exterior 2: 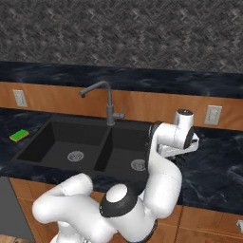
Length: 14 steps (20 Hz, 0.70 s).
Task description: Pick the pan and sponge and place them into the sink. Then turn on the water.
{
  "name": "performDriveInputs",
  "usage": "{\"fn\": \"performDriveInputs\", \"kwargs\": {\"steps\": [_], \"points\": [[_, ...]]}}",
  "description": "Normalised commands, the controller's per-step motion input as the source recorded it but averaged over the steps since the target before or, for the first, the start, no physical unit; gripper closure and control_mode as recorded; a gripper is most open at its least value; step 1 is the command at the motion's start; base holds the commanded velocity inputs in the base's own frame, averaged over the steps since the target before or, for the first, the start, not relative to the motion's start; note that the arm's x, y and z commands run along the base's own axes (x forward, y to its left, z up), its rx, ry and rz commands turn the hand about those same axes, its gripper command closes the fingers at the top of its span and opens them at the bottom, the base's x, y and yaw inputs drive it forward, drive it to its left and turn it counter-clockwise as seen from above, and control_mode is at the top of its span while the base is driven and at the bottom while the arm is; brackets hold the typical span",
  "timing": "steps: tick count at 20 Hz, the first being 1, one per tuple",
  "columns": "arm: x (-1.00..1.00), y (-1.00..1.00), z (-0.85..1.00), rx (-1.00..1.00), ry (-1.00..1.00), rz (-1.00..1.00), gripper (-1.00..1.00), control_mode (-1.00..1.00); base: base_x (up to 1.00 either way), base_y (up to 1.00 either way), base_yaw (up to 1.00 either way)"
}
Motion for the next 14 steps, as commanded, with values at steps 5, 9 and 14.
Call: {"fn": "performDriveInputs", "kwargs": {"steps": [5,9,14], "points": [[-0.52,0.48,0.14,0.01,-0.26,0.13,1.0,-1.0,0.0,0.0,0.0],[-0.09,0.49,0.19,0.09,-0.22,0.18,1.0,-1.0,0.0,0.0,0.0],[0.0,0.49,0.15,0.16,-0.14,0.18,1.0,-1.0,0.0,0.0,0.0]]}}
